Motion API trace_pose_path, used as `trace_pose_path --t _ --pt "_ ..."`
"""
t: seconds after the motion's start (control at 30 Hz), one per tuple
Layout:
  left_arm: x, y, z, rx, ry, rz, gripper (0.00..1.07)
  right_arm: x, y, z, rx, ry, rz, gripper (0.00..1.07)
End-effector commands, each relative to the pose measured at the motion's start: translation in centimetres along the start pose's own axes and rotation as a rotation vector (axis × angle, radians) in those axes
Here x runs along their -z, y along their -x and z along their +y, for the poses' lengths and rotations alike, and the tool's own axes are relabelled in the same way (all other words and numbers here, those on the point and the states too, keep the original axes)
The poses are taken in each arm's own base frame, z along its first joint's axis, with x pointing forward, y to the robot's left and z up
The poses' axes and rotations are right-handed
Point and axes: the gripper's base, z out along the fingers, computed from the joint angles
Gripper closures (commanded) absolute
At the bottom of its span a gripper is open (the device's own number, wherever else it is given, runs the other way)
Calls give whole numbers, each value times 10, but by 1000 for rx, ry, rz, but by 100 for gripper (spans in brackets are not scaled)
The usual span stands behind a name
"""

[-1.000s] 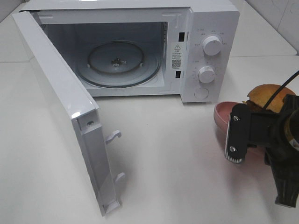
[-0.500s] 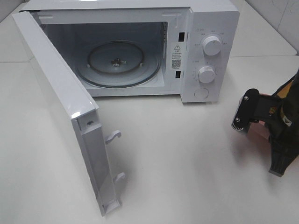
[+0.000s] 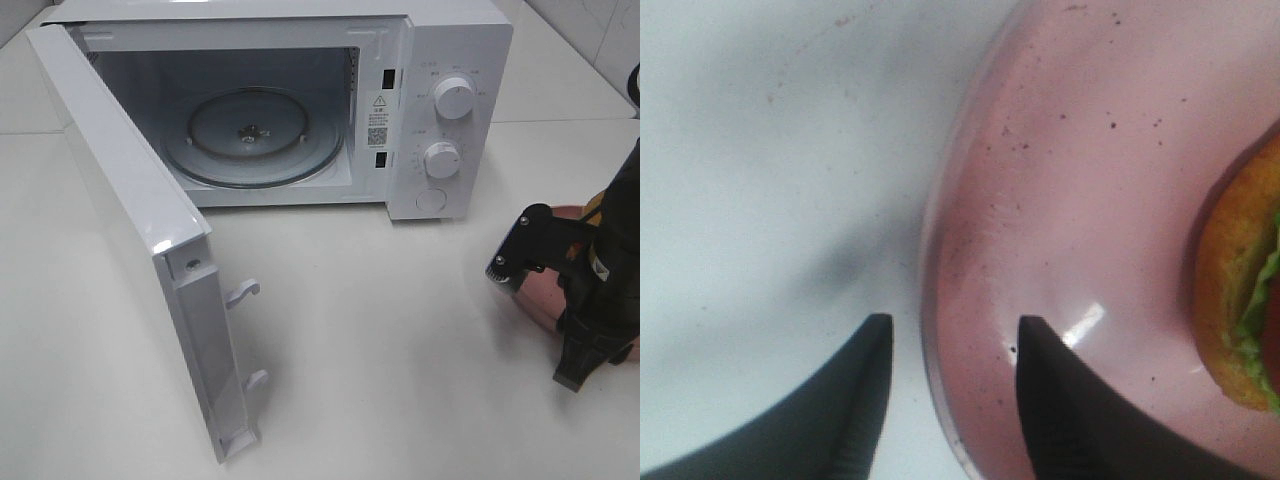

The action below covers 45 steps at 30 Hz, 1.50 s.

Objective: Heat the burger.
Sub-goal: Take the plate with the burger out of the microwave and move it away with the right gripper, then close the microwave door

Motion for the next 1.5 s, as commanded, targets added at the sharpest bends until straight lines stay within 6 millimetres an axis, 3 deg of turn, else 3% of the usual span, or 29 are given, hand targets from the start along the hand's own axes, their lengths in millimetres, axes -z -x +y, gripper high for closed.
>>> trace_pose_path --t 0.03,0.27,0.33,0.43,0.57,0.67,0.73,0.8,0.83,0.93,1.0,1.03,1.07,1.1,1.17,1.2,1.23,1.27,1.33,1.43,1.5 --pt "2 -1 -1 -1 -6 -34 106 16 8 -10 -193 15 -9 50" --pt "2 -1 -1 -1 -6 -34 106 52 20 -24 -449 81 21 48" --pt "2 -1 -1 -1 -6 -34 106 80 28 -31 -522 154 16 45" --pt "2 -1 -1 -1 -6 -34 106 86 30 -32 -526 171 14 44" --pt "2 -1 -1 -1 -6 -34 106 113 37 -44 -541 196 18 42" --pt "2 -1 -1 -1 -6 -34 106 115 37 -48 -555 197 21 42" --pt "2 -1 -1 -1 -6 -34 106 119 26 -66 -651 243 24 42" --pt "2 -1 -1 -1 -6 -34 106 120 21 -71 -690 261 18 42" --pt "2 -1 -1 -1 -6 -34 106 122 8 -82 -772 298 5 42" --pt "2 -1 -1 -1 -6 -34 106 125 2 -86 -803 316 -7 42" --pt "2 -1 -1 -1 -6 -34 106 143 -21 -98 -883 306 -63 42" --pt "2 -1 -1 -1 -6 -34 106 143 -21 -98 -883 306 -63 42" --pt "2 -1 -1 -1 -6 -34 106 157 -32 -100 -905 278 -100 42" --pt "2 -1 -1 -1 -6 -34 106 157 -32 -100 -905 278 -100 42" --pt "2 -1 -1 -1 -6 -34 106 180 -46 -95 -904 223 -147 42" --pt "2 -1 -1 -1 -6 -34 106 180 -46 -95 -904 223 -147 42" --pt "2 -1 -1 -1 -6 -34 106 195 -55 -91 -900 185 -180 42" --pt "2 -1 -1 -1 -6 -34 106 195 -55 -91 -900 185 -180 42" --pt "2 -1 -1 -1 -6 -34 106 213 -71 -81 -903 130 -234 42" --pt "2 -1 -1 -1 -6 -34 106 218 -82 -72 -904 110 -250 42" --pt "2 -1 -1 -1 -6 -34 106 221 -96 -54 -905 100 -271 42"
